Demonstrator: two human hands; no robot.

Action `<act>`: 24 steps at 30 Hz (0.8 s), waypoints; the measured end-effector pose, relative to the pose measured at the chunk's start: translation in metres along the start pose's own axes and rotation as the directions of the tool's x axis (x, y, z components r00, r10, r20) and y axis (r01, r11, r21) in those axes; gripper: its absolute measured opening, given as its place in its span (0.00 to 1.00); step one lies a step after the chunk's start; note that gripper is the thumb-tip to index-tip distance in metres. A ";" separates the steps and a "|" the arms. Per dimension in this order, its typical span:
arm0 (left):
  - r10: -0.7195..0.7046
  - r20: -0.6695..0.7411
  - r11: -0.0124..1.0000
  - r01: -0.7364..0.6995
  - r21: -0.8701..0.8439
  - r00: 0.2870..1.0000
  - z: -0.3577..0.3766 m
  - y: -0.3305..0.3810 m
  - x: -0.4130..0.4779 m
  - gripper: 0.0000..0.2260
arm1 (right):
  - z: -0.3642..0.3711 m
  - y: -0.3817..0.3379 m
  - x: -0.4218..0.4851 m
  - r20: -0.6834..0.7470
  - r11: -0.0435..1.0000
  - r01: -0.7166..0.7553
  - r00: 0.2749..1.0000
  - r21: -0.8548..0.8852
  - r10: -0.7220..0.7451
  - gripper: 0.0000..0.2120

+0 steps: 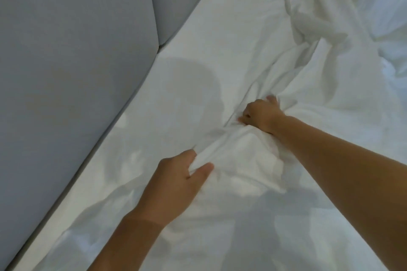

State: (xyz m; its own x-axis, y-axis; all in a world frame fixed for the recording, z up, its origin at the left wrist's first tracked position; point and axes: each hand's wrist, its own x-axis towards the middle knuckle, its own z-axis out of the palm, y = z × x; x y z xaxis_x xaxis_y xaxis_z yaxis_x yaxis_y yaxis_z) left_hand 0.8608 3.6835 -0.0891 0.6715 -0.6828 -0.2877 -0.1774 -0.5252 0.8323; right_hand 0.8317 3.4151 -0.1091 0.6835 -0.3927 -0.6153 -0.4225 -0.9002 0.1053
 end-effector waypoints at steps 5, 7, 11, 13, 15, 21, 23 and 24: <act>-0.043 -0.084 0.999 0.040 -0.036 0.996 0.005 -0.009 -0.007 0.21 | -0.017 0.003 -0.028 0.094 0.864 0.038 0.991 0.502 -0.098 0.24; -0.056 -0.109 0.997 0.050 -0.061 0.992 0.008 -0.009 -0.006 0.21 | -0.023 0.004 -0.052 0.169 0.684 0.011 0.966 0.729 -0.196 0.14; -0.044 -0.136 0.996 0.032 -0.087 0.990 0.009 -0.008 -0.007 0.20 | -0.022 0.009 -0.066 -0.009 0.777 0.165 0.980 0.607 -0.201 0.08; -0.042 -0.123 0.993 0.028 -0.113 0.992 0.010 -0.005 -0.010 0.20 | -0.022 0.001 -0.063 -0.258 0.776 0.268 0.956 0.571 -0.140 0.08; -0.062 -0.134 0.988 0.042 -0.151 0.989 0.010 -0.002 -0.012 0.20 | -0.025 -0.019 -0.054 -0.528 0.783 0.398 0.843 0.477 -0.107 0.09; -0.181 -0.028 0.972 0.174 -0.156 0.983 0.011 -0.009 -0.012 0.23 | 0.003 -0.056 -0.017 -0.257 0.927 0.306 0.934 0.216 -0.248 0.14; -0.176 -0.024 0.984 0.175 -0.034 0.984 0.010 -0.014 -0.012 0.20 | 0.015 -0.045 -0.016 0.104 0.954 0.198 0.969 0.225 -0.226 0.20; -0.189 -0.029 0.982 0.189 0.002 0.982 0.009 -0.018 -0.013 0.21 | 0.019 -0.037 -0.015 0.197 0.966 0.158 0.960 0.203 -0.199 0.26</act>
State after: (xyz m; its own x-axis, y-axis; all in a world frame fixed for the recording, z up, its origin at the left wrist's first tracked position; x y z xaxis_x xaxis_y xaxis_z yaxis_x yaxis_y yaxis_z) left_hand 0.8488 3.6971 -0.1046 0.7132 -0.5567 -0.4259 -0.0490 -0.6457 0.7620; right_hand 0.8256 3.4580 -0.1185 0.6229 -0.1613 -0.7655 -0.4207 -0.8941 -0.1539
